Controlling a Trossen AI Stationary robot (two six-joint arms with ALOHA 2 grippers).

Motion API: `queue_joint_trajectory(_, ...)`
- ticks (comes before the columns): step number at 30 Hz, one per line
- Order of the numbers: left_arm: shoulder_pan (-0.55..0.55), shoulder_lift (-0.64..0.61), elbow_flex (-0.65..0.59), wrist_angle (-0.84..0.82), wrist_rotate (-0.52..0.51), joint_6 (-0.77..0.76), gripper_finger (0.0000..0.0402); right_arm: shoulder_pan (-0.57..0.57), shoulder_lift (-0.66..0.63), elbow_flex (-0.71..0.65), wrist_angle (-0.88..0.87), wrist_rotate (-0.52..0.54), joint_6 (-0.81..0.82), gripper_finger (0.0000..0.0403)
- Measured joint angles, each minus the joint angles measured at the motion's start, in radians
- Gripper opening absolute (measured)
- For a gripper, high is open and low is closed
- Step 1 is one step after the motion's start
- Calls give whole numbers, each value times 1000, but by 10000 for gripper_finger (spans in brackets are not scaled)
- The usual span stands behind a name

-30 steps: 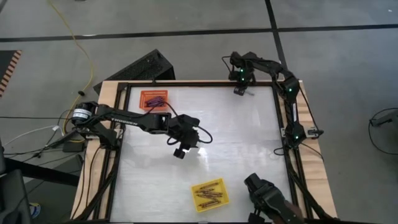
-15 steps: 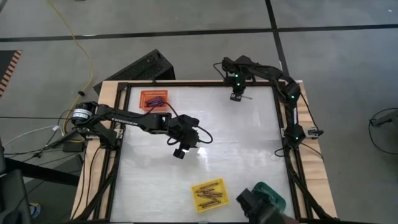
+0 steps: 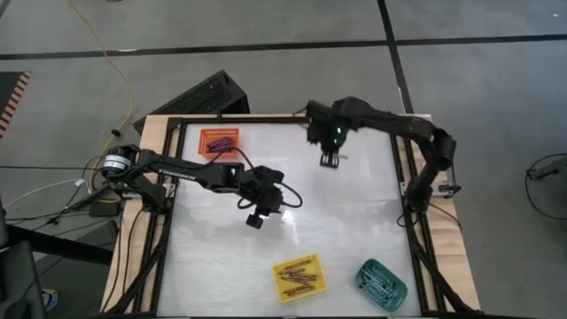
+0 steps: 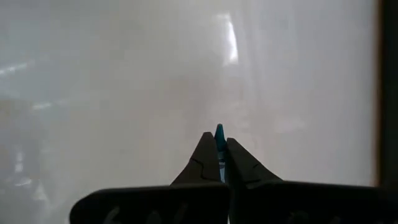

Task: Sort crayons
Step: Put the green crayon into the green bin

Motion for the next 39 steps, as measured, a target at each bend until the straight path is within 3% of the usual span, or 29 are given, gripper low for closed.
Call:
queue_joint_trajectory(6,-21,0,0,-20,-1,0,110,254,-91,1,-35,9,201,0)
queue_joint_trajectory(14,-35,0,0,-52,-32,-19,110,684,-154,1,-69,192,583,0)
queue_joint_trajectory(23,-35,0,0,-61,-35,-14,110,1091,-93,-22,-33,384,1090,0)
queue_joint_trajectory(29,-29,0,0,-58,-35,-11,110,1253,26,-25,-65,394,1360,0)
queue_joint_trajectory(39,-11,0,0,-23,-35,1,110,1403,162,-23,-84,368,1650,0)
